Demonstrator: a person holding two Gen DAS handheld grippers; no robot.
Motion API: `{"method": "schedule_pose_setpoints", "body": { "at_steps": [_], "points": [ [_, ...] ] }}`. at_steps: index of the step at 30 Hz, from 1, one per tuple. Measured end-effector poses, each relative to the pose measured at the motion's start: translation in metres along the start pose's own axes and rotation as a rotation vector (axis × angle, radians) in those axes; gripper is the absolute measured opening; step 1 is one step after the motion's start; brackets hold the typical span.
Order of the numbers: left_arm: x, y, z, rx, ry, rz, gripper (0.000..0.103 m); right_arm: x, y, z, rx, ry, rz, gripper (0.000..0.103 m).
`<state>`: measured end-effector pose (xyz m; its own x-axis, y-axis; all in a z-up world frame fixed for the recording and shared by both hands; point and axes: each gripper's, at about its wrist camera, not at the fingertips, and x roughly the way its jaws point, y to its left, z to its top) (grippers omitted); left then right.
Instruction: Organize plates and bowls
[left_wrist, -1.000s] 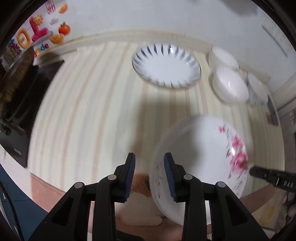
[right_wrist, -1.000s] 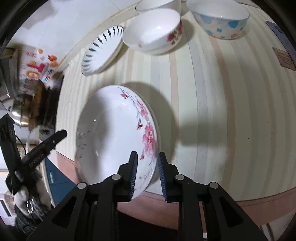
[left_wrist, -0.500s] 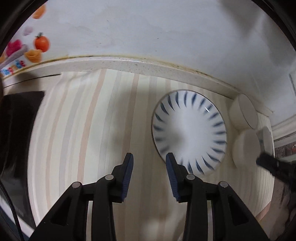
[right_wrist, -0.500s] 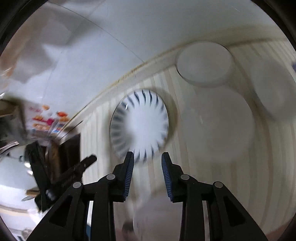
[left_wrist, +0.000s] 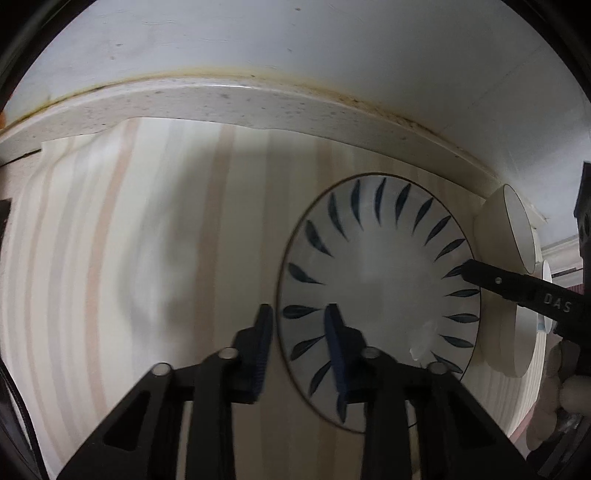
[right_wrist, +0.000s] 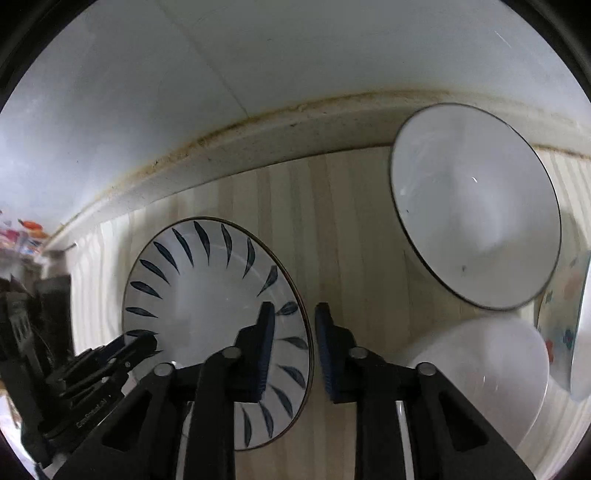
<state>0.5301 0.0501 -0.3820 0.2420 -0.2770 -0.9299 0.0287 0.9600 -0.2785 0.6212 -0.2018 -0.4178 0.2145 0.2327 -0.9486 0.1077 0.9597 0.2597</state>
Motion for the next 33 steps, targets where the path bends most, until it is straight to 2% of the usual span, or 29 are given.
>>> {"method": "schedule_pose_setpoints", "body": {
  "at_steps": [4,10,16,20,25,33],
  "points": [
    [0.0,0.0,-0.003,-0.009,-0.028,0.009,0.022,0.005,0.003,0.003,-0.031,-0.004,-0.025,0.015],
    [-0.005,-0.003,-0.007,0.0,-0.037,0.028,0.022,0.007,0.002,0.002,-0.035,0.006,-0.008,0.014],
    [-0.023,-0.011,-0.004,-0.015,-0.056,0.045,0.022,-0.003,0.0,-0.003,-0.048,0.016,0.035,0.014],
    [-0.04,-0.018,-0.014,-0.012,-0.073,0.061,0.022,-0.02,0.002,-0.012,-0.073,0.011,0.061,0.014],
    [-0.061,-0.027,-0.037,-0.053,-0.073,0.045,0.022,-0.053,0.0,-0.031,-0.122,0.014,0.08,0.014],
    [-0.094,-0.051,-0.108,-0.098,-0.072,0.007,0.022,-0.103,-0.016,-0.09,-0.201,0.024,0.076,0.014]
  ]
}}
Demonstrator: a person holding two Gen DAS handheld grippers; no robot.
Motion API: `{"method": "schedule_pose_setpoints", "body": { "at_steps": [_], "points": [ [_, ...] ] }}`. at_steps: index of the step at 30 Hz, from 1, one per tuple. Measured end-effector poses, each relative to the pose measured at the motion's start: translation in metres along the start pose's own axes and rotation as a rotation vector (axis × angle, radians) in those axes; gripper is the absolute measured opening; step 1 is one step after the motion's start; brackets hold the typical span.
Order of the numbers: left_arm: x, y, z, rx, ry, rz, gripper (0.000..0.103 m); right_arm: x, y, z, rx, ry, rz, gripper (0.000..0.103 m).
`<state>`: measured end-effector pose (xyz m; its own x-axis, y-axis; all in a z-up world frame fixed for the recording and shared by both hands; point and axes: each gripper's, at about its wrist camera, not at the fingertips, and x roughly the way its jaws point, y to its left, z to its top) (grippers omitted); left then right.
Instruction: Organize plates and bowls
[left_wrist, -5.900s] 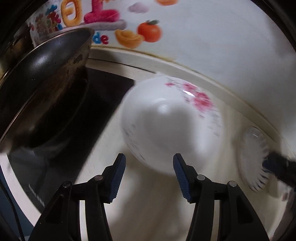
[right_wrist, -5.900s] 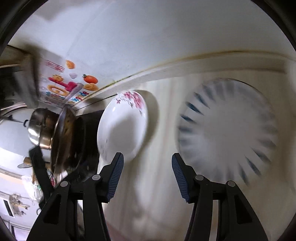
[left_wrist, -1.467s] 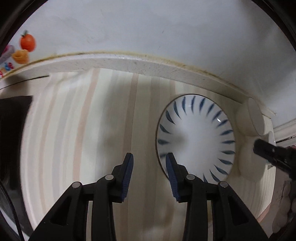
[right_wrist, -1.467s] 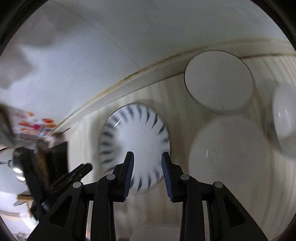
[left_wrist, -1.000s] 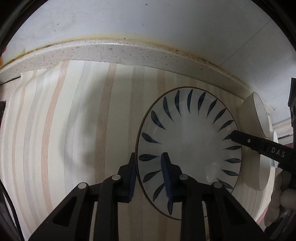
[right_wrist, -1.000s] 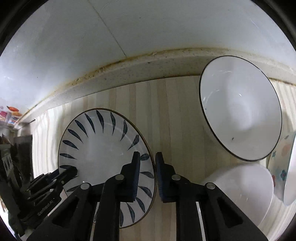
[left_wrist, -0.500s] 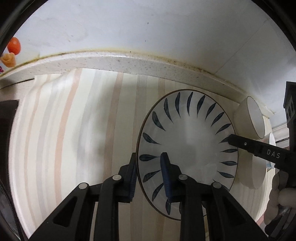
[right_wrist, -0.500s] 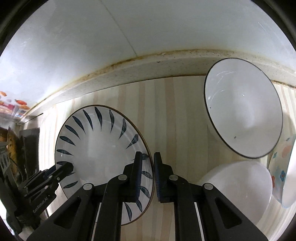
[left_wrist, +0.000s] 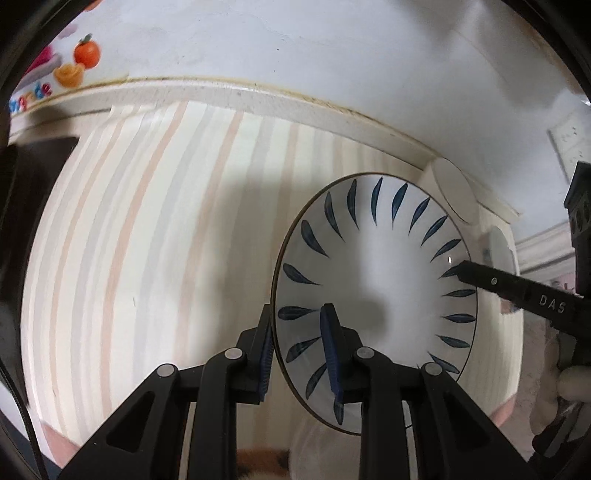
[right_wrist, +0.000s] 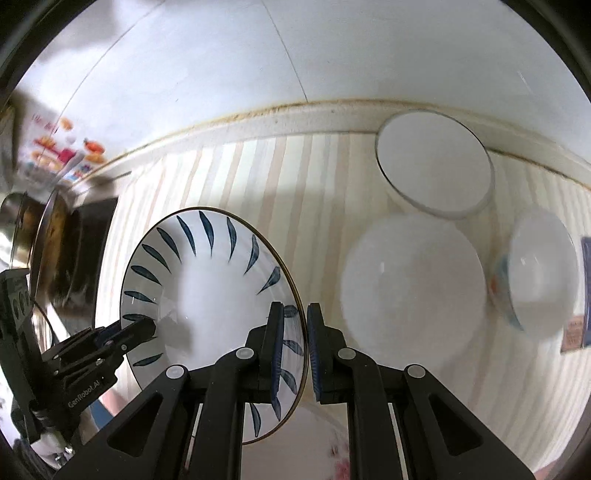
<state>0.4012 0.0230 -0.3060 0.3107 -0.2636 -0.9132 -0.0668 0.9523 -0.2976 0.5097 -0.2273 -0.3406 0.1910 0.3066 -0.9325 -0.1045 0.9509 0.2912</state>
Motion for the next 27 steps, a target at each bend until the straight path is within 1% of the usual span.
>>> {"method": "schedule_pose_setpoints", "body": {
  "at_steps": [4,7,12,15,21,27],
  "points": [
    [-0.014,-0.009,-0.034,-0.012,-0.001,-0.007,0.022,-0.011,-0.007,-0.036,-0.015,0.023,0.007,0.014],
    [-0.018,-0.014,-0.058,-0.012,0.008,0.001,0.022,-0.007,-0.008,-0.061,-0.022,0.049,0.011,0.014],
    [-0.011,-0.018,-0.088,-0.006,0.033,0.019,0.022,0.001,-0.014,-0.098,-0.03,0.087,0.019,0.014],
    [-0.006,-0.022,-0.1,0.004,0.044,0.035,0.022,0.004,-0.021,-0.119,-0.026,0.102,0.021,0.014],
    [0.002,-0.032,-0.112,0.024,0.052,0.051,0.022,0.011,-0.035,-0.142,0.001,0.115,0.024,0.014],
    [0.012,-0.037,-0.116,0.042,0.066,0.061,0.022,0.019,-0.042,-0.142,0.018,0.112,0.017,0.014]
  ]
}}
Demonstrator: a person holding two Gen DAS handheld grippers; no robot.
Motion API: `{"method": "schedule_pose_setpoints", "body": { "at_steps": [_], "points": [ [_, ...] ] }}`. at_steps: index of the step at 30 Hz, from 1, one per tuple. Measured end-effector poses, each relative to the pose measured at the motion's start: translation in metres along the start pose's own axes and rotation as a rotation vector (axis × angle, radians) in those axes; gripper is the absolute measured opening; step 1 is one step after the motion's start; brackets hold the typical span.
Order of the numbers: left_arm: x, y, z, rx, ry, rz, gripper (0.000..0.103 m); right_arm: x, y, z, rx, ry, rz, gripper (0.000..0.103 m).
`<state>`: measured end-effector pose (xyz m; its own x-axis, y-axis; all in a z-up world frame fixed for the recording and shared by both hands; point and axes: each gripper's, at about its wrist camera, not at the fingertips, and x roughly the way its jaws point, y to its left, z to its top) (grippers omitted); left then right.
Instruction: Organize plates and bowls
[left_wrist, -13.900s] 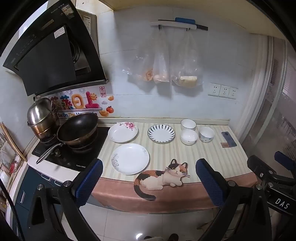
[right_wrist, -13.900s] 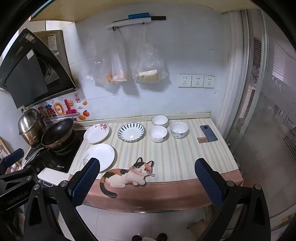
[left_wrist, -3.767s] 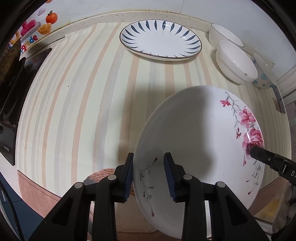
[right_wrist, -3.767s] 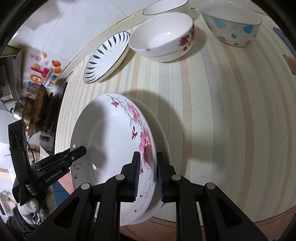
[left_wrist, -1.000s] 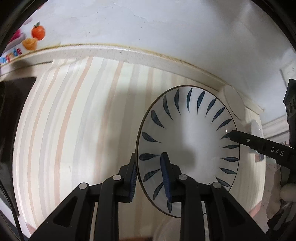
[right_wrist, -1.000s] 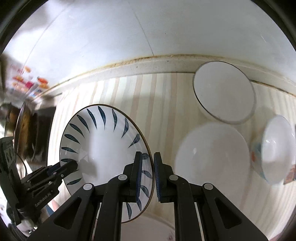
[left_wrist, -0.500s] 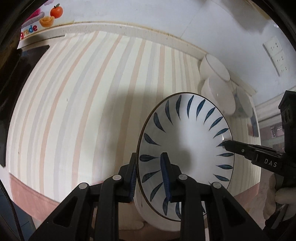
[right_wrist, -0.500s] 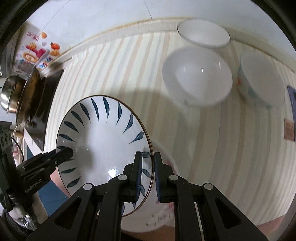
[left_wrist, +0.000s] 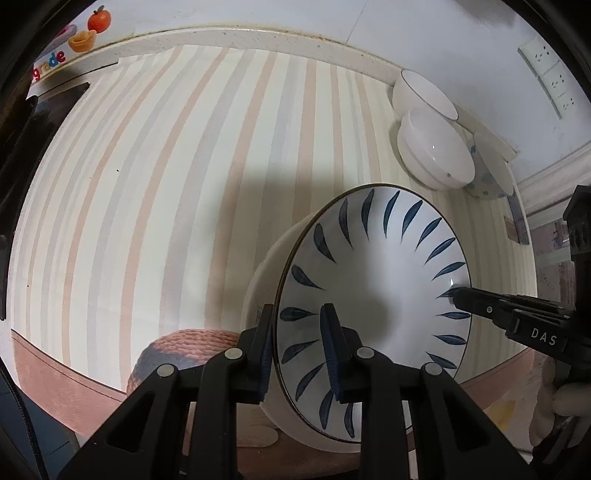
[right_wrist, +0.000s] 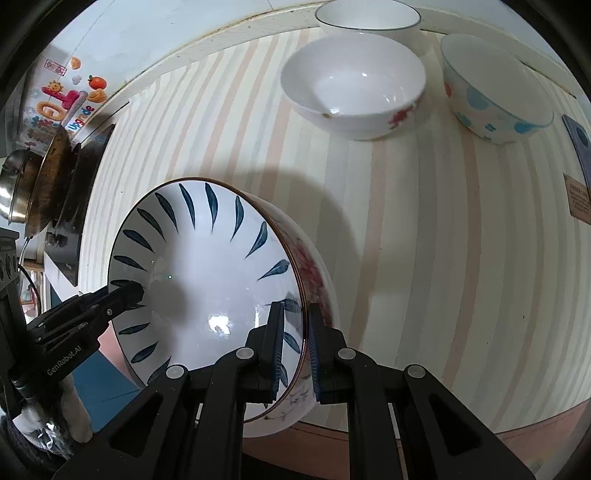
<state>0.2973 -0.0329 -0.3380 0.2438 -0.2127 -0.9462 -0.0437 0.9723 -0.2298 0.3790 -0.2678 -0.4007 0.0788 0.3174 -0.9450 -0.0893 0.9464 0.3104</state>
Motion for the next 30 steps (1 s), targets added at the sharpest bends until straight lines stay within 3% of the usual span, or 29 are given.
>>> {"method": "schedule_pose_setpoints", "body": {
  "at_steps": [21,30],
  "points": [
    [0.02,-0.007,-0.01,-0.037,-0.002,0.079,0.023,0.004,-0.004,-0.002,-0.032,-0.009,0.01,0.014],
    [0.017,-0.006,-0.015,-0.067,0.031,0.107,0.023,0.002,-0.006,-0.01,-0.002,-0.016,0.007,0.017]
  ]
}}
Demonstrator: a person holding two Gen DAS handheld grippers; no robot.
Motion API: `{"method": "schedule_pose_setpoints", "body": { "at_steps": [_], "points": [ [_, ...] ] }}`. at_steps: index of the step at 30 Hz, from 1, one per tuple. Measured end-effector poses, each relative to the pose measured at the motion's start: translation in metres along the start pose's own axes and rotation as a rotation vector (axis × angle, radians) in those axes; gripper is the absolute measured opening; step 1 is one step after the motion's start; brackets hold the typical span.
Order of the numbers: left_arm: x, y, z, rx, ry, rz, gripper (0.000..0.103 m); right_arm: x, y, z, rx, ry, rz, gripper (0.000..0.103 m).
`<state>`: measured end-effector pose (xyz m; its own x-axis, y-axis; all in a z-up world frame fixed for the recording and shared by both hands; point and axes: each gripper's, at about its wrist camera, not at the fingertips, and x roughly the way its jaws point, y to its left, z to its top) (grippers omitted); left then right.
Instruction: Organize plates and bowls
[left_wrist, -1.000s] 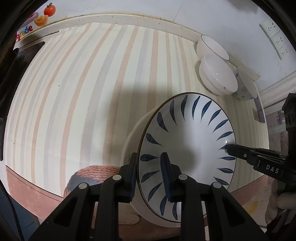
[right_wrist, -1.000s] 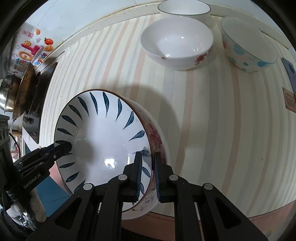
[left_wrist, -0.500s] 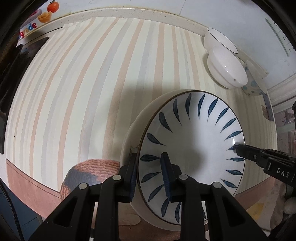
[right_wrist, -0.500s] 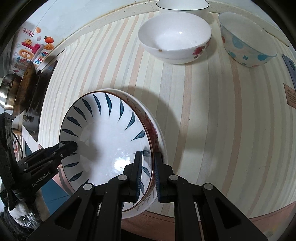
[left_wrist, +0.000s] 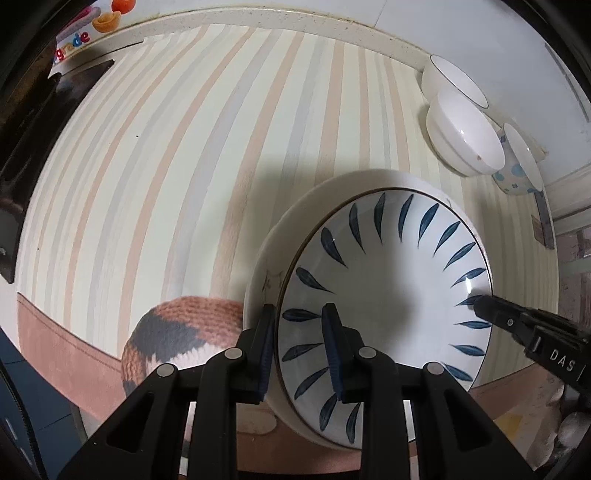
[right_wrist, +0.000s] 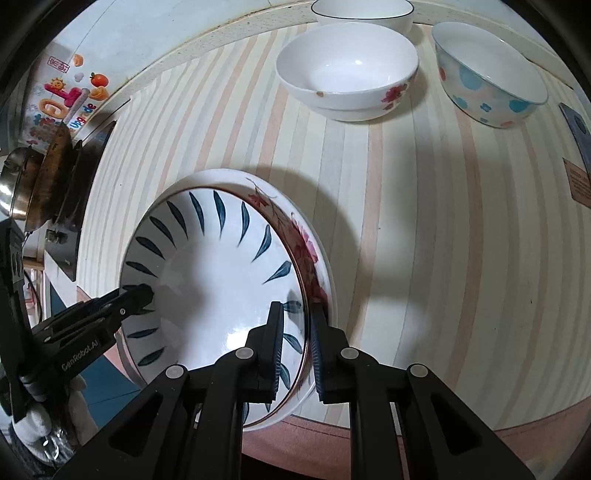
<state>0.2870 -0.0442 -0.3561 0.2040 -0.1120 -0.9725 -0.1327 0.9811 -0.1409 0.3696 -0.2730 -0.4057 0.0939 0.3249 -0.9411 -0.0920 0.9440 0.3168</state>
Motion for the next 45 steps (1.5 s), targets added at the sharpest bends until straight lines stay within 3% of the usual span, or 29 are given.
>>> {"method": "schedule_pose_setpoints", "body": {
  "at_steps": [7,11,15,19,22,23,26,29,35,45],
  "points": [
    [-0.022,-0.008,-0.007,0.046,-0.039,0.01,0.023,-0.014,0.002,-0.009,0.023,-0.027,-0.015,0.018],
    [-0.057,-0.016,-0.014,0.099,-0.103,0.011,0.023,-0.043,0.012,-0.027,0.033,-0.073,-0.026,0.02],
    [-0.102,-0.023,-0.025,0.147,-0.183,0.004,0.029,-0.088,0.031,-0.052,0.032,-0.155,-0.035,0.057],
    [-0.147,-0.025,-0.04,0.19,-0.259,-0.007,0.039,-0.133,0.052,-0.08,0.033,-0.237,-0.046,0.064],
    [-0.173,-0.024,-0.052,0.219,-0.29,-0.017,0.065,-0.162,0.068,-0.1,0.033,-0.287,-0.041,0.083],
    [-0.182,-0.023,-0.056,0.227,-0.3,-0.027,0.075,-0.17,0.075,-0.107,0.029,-0.306,-0.048,0.083],
    [-0.2,-0.021,-0.065,0.239,-0.324,-0.042,0.079,-0.191,0.089,-0.124,0.029,-0.342,-0.069,0.086],
    [-0.214,-0.018,-0.073,0.24,-0.335,-0.062,0.091,-0.207,0.096,-0.143,0.043,-0.362,-0.07,0.089],
    [-0.234,-0.014,-0.086,0.247,-0.353,-0.078,0.092,-0.233,0.112,-0.17,0.046,-0.403,-0.125,0.091],
    [-0.244,-0.015,-0.094,0.248,-0.349,-0.109,0.092,-0.245,0.114,-0.184,0.07,-0.401,-0.127,0.093]
  ]
}}
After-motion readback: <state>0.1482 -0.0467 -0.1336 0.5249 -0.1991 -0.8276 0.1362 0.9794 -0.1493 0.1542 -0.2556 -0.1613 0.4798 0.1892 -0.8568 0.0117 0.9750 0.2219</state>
